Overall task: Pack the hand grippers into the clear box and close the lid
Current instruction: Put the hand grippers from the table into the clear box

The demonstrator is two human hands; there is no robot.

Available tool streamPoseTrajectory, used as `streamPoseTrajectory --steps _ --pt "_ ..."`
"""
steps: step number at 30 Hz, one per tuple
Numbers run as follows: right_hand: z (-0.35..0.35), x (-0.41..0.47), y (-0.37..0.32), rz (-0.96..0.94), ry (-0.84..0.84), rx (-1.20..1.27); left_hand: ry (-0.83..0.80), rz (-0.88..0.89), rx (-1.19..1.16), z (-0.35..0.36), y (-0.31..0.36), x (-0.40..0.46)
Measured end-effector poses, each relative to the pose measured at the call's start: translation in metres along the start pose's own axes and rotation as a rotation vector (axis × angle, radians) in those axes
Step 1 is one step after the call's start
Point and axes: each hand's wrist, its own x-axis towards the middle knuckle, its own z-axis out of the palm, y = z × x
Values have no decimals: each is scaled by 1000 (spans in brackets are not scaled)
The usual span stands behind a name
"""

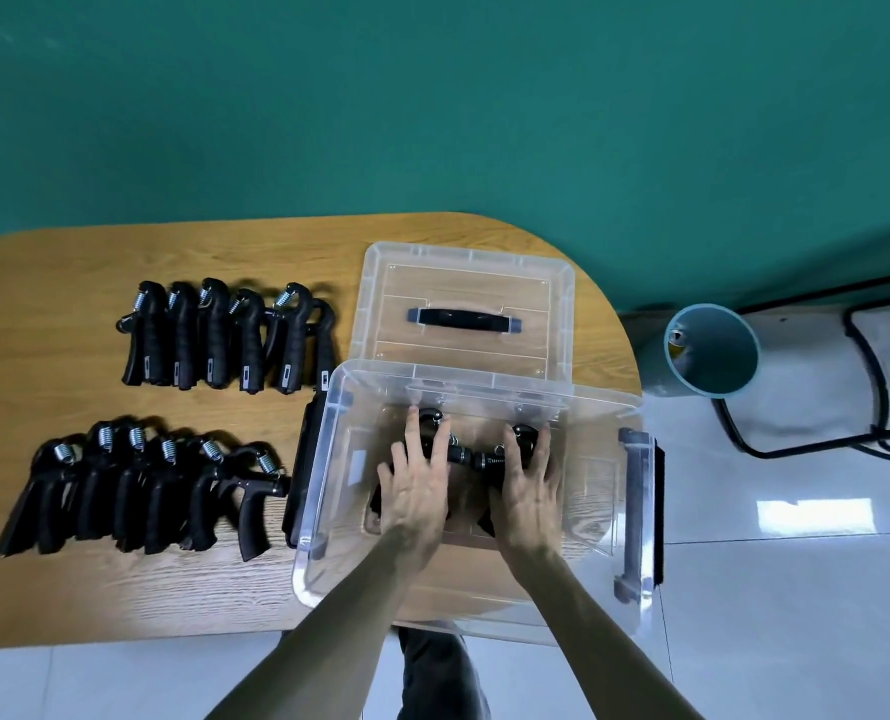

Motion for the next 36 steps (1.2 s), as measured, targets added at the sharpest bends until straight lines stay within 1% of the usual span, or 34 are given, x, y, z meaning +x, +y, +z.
streamPoseTrajectory --steps 5,7,10,17,22,26,31,36 --pt "-1 1 -2 48 -3 -79 -3 5 -50 -4 0 -1" --pt "-8 -2 -5 51 60 -111 15 18 -76 -12 -1 -5" --pt "-23 -9 -11 22 146 -190 70 41 -41 -28 -1 -12" --pt "-65 -31 -48 -56 239 -247 114 209 62 -94 -6 -33" --pt "-94 -46 -95 -74 322 -267 203 324 77 -134 -39 -49" --pt "-104 -58 -142 -103 318 -279 227 278 51 -163 -82 -61" --pt "-100 -70 -207 -151 267 -314 226 201 -24 -194 -142 -74" --pt "-90 -78 -273 -218 287 -325 239 97 -64 -201 -217 -80"
